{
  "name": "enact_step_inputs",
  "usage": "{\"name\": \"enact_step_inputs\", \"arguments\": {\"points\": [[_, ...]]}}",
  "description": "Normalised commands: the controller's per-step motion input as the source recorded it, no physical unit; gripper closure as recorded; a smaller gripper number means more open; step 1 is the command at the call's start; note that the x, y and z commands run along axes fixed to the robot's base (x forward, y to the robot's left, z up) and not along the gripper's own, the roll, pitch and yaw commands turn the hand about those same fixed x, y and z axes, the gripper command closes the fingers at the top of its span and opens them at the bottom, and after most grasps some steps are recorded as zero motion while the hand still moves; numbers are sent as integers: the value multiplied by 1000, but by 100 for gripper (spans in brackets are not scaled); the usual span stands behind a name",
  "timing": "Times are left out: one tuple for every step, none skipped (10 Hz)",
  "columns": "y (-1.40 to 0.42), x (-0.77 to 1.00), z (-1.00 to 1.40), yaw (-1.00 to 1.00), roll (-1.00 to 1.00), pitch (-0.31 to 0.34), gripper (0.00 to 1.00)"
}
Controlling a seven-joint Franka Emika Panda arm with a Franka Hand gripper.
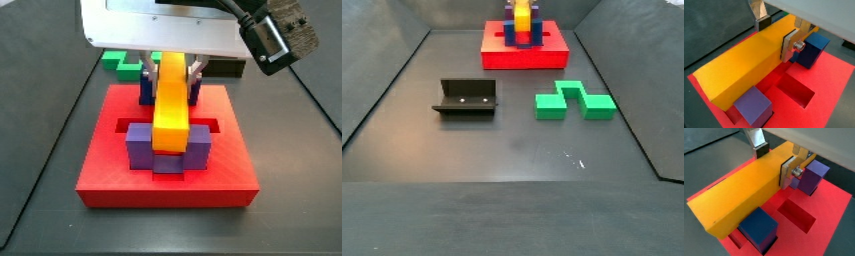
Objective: Pick up the yellow object. Move up. Move to above the board. Insert the yellow object.
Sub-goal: Insert the yellow object.
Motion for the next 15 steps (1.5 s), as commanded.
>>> {"name": "enact_step_inputs", "arguments": {"points": [[0,-71,-106,0,127,0,100],[0,-80,-106,0,103,0,100],[0,0,-106,0,79,0,100],[0,0,-109,0,79,0,100],[0,0,-131,0,89,0,100],[-31,26,-146,0,99,0,100],[-57,123,-174,0,113,0,100],[-74,169,-180,0,121,0,100],[-91,191,-169,0,110,0,100],[-69,171,-171,0,101,0,100],[-34,63,-163,0,107,0,100],[0,0,-206,0,124,0,100],[0,0,-217,0,111,0,100],[0,0,-191,0,124,0,100],[-86,0,-194,103,169,0,100]]}}
